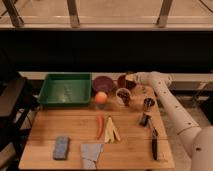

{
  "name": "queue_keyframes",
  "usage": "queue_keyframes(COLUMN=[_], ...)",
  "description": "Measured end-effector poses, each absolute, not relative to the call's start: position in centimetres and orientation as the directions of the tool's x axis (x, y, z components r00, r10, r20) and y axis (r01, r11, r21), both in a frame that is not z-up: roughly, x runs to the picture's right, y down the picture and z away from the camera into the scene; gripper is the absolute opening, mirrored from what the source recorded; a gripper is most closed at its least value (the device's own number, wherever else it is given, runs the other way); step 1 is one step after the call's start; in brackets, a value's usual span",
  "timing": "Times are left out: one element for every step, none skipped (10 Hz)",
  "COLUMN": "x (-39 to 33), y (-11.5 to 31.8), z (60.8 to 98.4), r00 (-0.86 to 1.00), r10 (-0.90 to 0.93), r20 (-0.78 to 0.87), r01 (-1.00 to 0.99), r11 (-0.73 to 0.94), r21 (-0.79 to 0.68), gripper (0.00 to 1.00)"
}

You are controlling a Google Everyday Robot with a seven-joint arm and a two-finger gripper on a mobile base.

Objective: Wipe red bowl with eraser

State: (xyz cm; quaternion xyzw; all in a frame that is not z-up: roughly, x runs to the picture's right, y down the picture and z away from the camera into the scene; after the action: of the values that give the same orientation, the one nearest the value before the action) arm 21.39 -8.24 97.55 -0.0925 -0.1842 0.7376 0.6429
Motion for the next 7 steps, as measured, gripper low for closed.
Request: queue_keyframes(x=[21.5,21.2,21.0,20.6,20.0,19.1,18.4], y=[-8.9,-10.0,-10.7,-11.1,-11.1,-11.3,-11.1], z=[98.0,98.7,99.3,99.6,99.8,99.8,99.7], r00=[-0.149,-0.137,-0.13,-0.128,-0.126,-0.125,-0.123], r10=[0.983,0.983,0.983,0.983,0.983,0.983,0.984], r20=[0.107,0.118,0.126,0.13,0.131,0.132,0.129], r01=[-0.917,-0.917,-0.916,-0.913,-0.907,-0.899,-0.892], r11=[-0.096,-0.081,-0.071,-0.065,-0.061,-0.056,-0.053], r21=[-0.388,-0.39,-0.395,-0.402,-0.417,-0.434,-0.449], gripper=[0.19,0.19,0.19,0.19,0.19,0.19,0.19])
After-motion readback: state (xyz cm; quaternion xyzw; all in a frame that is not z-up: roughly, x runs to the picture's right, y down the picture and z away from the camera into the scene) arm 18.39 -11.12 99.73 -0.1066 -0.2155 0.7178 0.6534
